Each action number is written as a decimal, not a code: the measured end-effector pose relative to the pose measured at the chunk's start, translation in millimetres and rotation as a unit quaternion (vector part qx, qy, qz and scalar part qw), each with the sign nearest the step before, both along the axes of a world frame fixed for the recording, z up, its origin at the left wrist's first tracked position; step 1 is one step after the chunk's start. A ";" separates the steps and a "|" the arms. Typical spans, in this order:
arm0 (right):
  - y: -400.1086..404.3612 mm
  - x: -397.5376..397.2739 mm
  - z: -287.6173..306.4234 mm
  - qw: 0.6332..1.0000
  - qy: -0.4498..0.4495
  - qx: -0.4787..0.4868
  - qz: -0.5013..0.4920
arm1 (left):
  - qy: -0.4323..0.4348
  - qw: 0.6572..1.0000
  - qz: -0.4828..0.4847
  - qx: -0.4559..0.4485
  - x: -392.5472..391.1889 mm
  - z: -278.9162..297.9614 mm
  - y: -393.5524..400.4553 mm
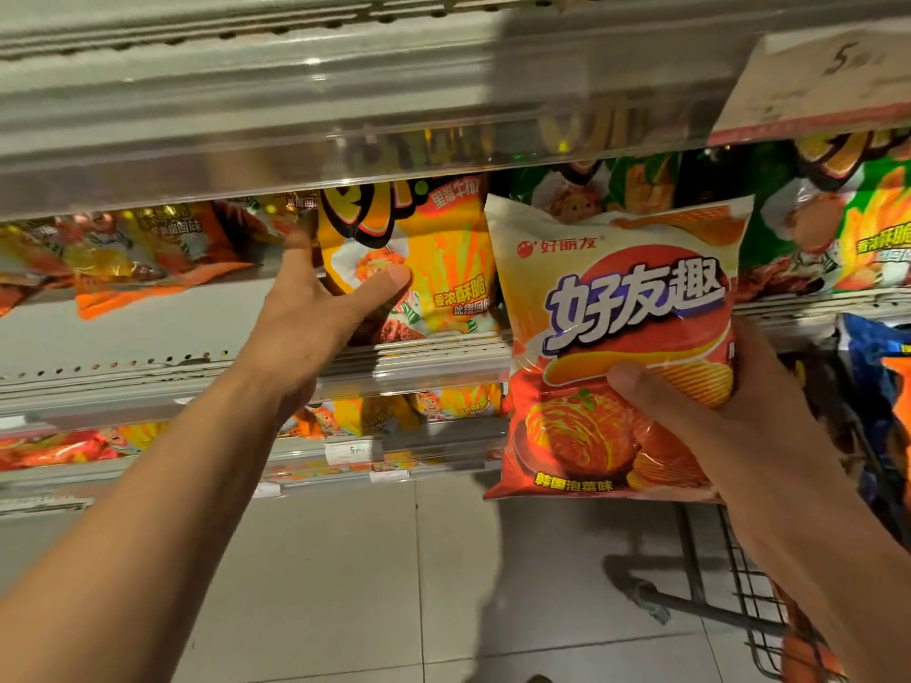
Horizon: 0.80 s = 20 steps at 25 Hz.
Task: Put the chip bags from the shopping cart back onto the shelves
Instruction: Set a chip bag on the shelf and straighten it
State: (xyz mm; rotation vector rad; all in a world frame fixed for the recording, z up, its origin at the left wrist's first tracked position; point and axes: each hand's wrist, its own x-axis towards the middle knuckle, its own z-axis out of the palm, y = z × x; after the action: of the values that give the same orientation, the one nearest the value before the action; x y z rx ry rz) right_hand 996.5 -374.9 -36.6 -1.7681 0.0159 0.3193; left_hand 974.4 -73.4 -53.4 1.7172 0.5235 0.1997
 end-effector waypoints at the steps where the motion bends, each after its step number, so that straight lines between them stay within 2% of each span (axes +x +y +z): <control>1: 1.7 -0.3 0.5 1.000 -0.003 0.002 0.001 | 0.004 1.000 0.003 0.017 -1.6 -0.7 -1.9; 4: 10.1 -3.7 2.6 0.999 -0.018 0.024 0.016 | 0.037 0.997 -0.021 0.064 -6.6 1.6 -3.0; 7: 26.8 -10.7 4.9 0.998 -0.025 0.051 0.024 | 0.009 0.990 -0.010 0.140 -24.6 9.2 4.9; 10: 59.2 -24.8 6.9 0.997 -0.037 0.057 0.044 | 0.043 0.961 -0.029 0.271 -60.7 3.9 35.1; 13: 107.1 -46.0 7.2 0.996 -0.043 0.055 0.050 | 0.041 0.932 -0.048 0.358 -98.6 -7.0 80.4; 18: 229.9 -105.1 20.4 0.997 -0.038 0.030 0.057 | 0.027 0.919 -0.043 0.390 -174.1 -20.0 183.0; 20: 291.2 -132.0 23.9 0.997 -0.030 0.058 0.049 | 0.065 0.912 -0.047 0.401 -208.0 -14.7 234.2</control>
State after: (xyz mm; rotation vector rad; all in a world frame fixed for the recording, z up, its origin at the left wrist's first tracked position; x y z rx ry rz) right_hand 864.5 -83.7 -12.6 -1.6655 -0.1301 0.3315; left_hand 766.4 160.8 -68.2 2.5699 0.4845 0.2518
